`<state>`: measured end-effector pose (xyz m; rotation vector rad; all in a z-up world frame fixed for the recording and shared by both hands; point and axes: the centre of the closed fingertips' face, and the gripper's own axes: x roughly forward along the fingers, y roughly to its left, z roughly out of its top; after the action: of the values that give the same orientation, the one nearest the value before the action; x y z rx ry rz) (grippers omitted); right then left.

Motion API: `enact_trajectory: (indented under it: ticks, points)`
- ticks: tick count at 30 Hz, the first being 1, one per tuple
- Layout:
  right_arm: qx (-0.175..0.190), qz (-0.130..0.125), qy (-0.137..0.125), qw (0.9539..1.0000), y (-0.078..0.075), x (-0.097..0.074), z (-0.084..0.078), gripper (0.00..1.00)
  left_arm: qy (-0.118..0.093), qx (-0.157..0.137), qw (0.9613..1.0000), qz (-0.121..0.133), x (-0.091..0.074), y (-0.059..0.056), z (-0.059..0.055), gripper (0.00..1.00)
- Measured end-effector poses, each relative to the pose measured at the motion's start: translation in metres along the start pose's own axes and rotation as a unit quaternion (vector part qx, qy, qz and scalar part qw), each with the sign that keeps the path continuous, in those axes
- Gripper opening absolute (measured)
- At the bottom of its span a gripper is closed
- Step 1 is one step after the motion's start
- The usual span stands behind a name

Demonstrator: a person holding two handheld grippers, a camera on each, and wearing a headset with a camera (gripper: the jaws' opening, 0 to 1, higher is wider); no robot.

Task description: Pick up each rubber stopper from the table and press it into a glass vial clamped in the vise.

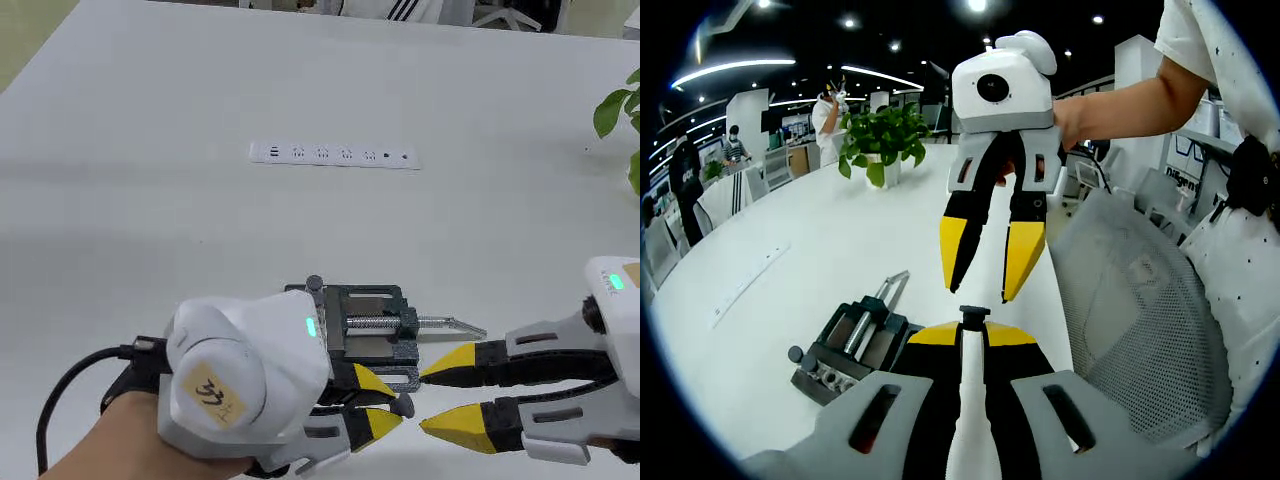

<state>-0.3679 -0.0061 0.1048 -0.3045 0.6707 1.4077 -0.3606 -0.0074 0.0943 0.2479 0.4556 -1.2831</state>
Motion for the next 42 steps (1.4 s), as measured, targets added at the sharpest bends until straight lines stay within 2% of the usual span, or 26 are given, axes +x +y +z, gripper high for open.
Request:
enact_trajectory:
  ticks: [15, 26, 36, 42]
  points:
    - [-0.014, 0.016, 0.006, 0.9998, 0.0049, 0.0046, 0.0066, 0.07, -0.006, 0.008, 1.0, 0.002, -0.0054, -0.0015, 0.0069, 0.04]
    - [-0.017, 0.018, 0.006, 0.9997, 0.005, 0.0042, 0.0083, 0.07, -0.006, 0.008, 1.0, -0.001, -0.0068, -0.0009, 0.0088, 0.04]
    - [-0.029, 0.019, 0.007, 0.9994, 0.007, 0.0033, 0.0087, 0.05, 0.003, 0.024, 0.9997, -0.001, -0.0073, -0.0023, 0.0086, 0.04]
    - [-0.039, 0.017, 0.009, 0.9991, 0.0074, 0.0028, 0.0101, 0.04, 0.0, 0.017, 0.9999, -0.002, -0.0081, -0.0025, 0.01, 0.04]
